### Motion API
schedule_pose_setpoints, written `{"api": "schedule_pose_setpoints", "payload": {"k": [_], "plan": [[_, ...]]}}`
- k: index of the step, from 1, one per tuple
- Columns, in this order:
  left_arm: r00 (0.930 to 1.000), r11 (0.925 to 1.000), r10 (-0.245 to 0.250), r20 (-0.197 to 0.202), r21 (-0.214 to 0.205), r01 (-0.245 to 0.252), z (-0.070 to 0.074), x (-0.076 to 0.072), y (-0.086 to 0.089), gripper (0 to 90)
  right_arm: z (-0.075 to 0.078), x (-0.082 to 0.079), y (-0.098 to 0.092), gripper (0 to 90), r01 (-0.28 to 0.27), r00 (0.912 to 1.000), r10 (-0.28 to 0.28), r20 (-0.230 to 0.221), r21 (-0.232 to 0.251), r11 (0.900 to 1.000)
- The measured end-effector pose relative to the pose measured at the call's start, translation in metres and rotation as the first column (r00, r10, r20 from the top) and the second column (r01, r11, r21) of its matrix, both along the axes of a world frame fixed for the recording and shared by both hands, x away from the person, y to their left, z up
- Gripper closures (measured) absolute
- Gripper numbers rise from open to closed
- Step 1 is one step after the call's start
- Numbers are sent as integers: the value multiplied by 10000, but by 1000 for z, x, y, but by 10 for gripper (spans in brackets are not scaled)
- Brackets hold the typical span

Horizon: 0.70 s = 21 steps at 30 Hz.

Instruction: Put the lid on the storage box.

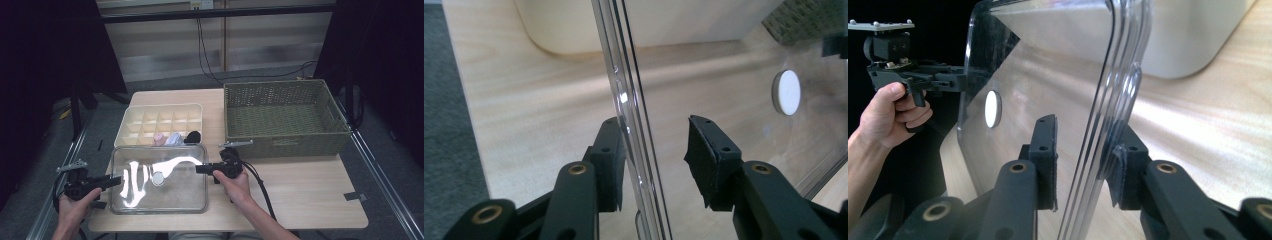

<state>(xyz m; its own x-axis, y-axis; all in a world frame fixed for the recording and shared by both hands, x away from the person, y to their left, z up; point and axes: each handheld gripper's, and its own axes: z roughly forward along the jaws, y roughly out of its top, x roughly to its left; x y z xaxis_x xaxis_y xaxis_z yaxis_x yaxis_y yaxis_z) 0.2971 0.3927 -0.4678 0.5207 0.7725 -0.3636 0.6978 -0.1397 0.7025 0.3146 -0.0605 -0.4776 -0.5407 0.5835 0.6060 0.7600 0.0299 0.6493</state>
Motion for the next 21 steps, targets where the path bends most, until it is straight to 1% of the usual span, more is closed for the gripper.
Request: {"api": "schedule_pose_setpoints", "payload": {"k": [5, 6, 9, 11, 12, 13, 16, 21], "plan": [[9996, 10000, 67, 262, -11, -66, 8, 3, -3, 623, 9, 2, -2, 710, 83, 9998, -83, 196, -1, 10000], [9996, 10000, 2, 268, 29, -3, 9, 4, -3, 629, 10, 2, -3, 709, 96, 9997, -95, 245, -33, 9999], [9995, 10000, 20, 324, 19, -21, 10, 4, -4, 635, 13, 2, -4, 710, 178, 9994, -175, 291, -109, 9998], [9994, 9999, 73, 347, -85, -70, 12, 4, -5, 645, 15, 2, -5, 712, 195, 9992, -191, 337, -119, 9997], [9992, 10000, 2, 395, 9, -3, 13, 4, -4, 648, 16, 3, -5, 712, 166, 9991, -161, 385, -124, 9998], [9991, 10000, -16, 423, -2, 16, 14, 4, -5, 649, 17, 2, -5, 713, 123, 9989, -115, 453, -163, 9998], [9988, 10000, 11, 498, 57, -14, 16, 3, -6, 657, 20, 2, -6, 714, 114, 9983, -102, 566, -213, 9997], [9981, 9999, 101, 609, 16, -103, 20, 4, -7, 674, 25, 3, -7, 714, 141, 9975, -124, 695, -232, 9996]]}}
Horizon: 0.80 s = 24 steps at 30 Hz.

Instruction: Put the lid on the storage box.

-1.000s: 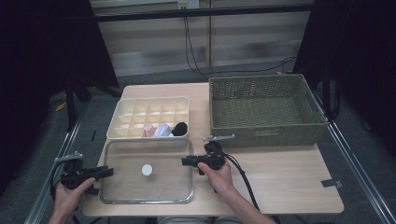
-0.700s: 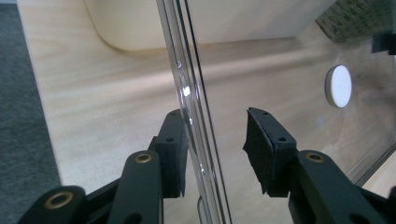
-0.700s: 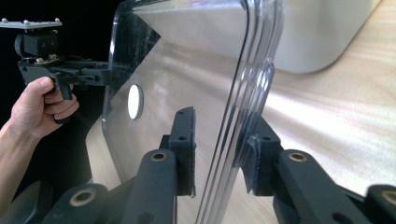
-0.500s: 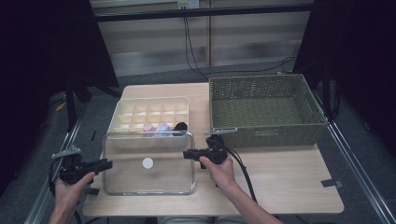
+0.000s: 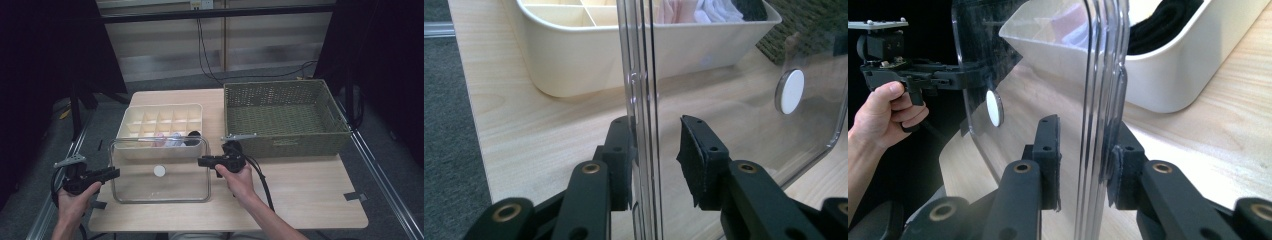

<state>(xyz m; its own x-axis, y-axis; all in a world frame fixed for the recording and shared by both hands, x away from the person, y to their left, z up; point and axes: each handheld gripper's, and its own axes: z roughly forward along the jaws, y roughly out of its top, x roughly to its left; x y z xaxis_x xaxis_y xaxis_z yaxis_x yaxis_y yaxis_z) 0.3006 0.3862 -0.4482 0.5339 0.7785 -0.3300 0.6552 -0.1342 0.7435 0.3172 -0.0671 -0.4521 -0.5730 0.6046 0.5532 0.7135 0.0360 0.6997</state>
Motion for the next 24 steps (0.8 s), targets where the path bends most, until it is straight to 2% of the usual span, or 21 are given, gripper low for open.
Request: {"api": "schedule_pose_setpoints", "payload": {"k": [7, 11, 13, 18, 24], "plan": [[10000, 10000, 55, 60, -8, -55, 3, 2, -2, 679, 5, 2, -1, 711, 80, 9999, -80, 67, -72, 9999], [9997, 9996, 224, 98, -194, -222, 6, 4, -3, 679, 8, 3, -1, 711, 166, 9998, -166, 77, -36, 9999], [9998, 9998, 156, 126, -98, -155, 7, 4, -3, 679, 9, 4, -1, 711, 152, 9998, -152, 118, -37, 9999], [9994, 9999, 71, 325, -122, -67, 15, 7, -3, 681, 17, 9, -4, 711, 185, 9996, -187, 191, 139, 9997], [9988, 10000, 69, 493, -33, -67, 23, 11, -5, 681, 28, 13, -4, 711, 202, 9986, -200, 479, -39, 9998]]}}
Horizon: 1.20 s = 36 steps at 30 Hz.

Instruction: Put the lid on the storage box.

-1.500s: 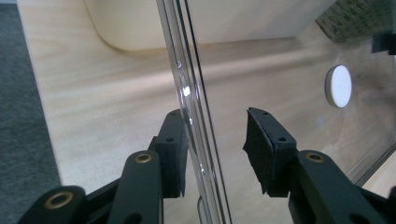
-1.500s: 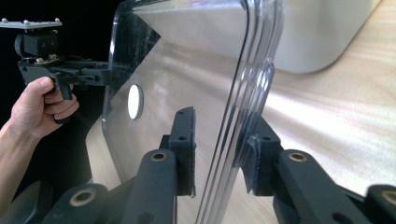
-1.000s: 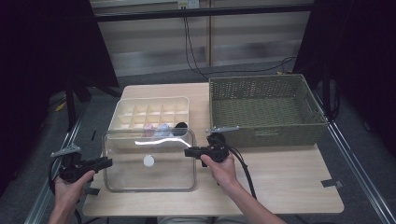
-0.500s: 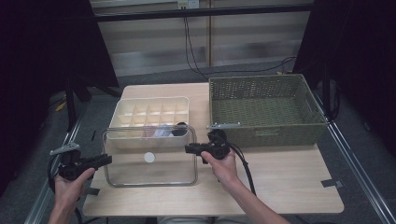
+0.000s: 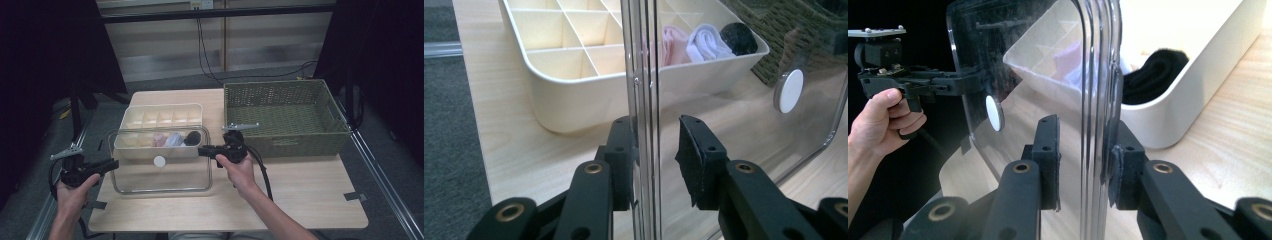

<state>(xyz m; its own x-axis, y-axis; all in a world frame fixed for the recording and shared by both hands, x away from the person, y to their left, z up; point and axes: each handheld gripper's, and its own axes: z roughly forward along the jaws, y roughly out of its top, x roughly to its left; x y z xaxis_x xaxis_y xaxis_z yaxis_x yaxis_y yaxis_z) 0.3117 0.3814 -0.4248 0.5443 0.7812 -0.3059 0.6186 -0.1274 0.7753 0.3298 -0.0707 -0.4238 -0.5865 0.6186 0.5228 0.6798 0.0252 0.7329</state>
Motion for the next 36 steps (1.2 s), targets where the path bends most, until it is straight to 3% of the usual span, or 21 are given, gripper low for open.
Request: {"api": "schedule_pose_setpoints", "payload": {"k": [16, 36], "plan": [[9996, 10000, -46, 289, -49, 47, 16, 12, -6, 684, 25, 14, -4, 704, 249, 9987, -246, 449, -61, 9997], [9974, 9998, 58, 712, 199, -73, 40, 27, -12, 689, 42, 32, -4, 668, 553, 9960, -524, 725, -375, 9978]]}}
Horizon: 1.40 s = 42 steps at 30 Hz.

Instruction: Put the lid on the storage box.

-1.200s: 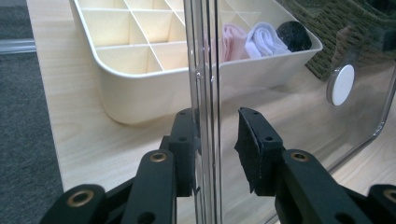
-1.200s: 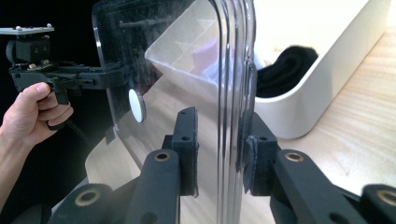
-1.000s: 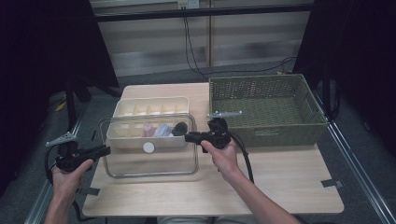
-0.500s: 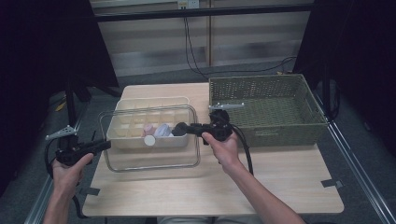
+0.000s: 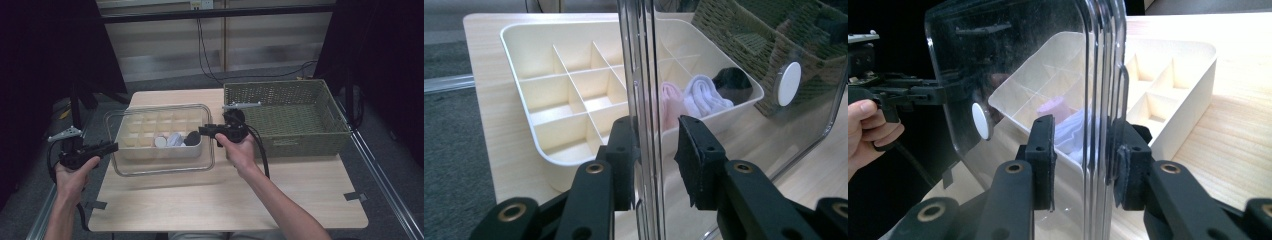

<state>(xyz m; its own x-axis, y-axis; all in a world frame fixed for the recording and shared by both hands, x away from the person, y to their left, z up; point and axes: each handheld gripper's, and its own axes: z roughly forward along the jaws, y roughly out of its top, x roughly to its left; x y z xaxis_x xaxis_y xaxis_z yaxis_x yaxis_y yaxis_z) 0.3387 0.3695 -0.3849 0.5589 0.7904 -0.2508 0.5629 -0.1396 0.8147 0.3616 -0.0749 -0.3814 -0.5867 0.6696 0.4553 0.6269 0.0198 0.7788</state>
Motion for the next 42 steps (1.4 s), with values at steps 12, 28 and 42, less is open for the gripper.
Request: {"api": "schedule_pose_setpoints", "payload": {"k": [12, 28, 42], "plan": [[9997, 9997, 244, 70, -15, -244, 7, 15, 3, 693, -5, 13, 5, 652, 65, 9999, -66, -141, -90, 9999], [9981, 9980, 597, 173, -195, -594, 18, 35, 20, 692, 6, 38, 25, 642, -11, 10000, 8, -60, -463, 9989], [9956, 9956, 919, 166, -223, -915, 22, 47, 18, 692, 11, 58, 30, 621, 107, 9999, -110, -29, -640, 9979]]}}
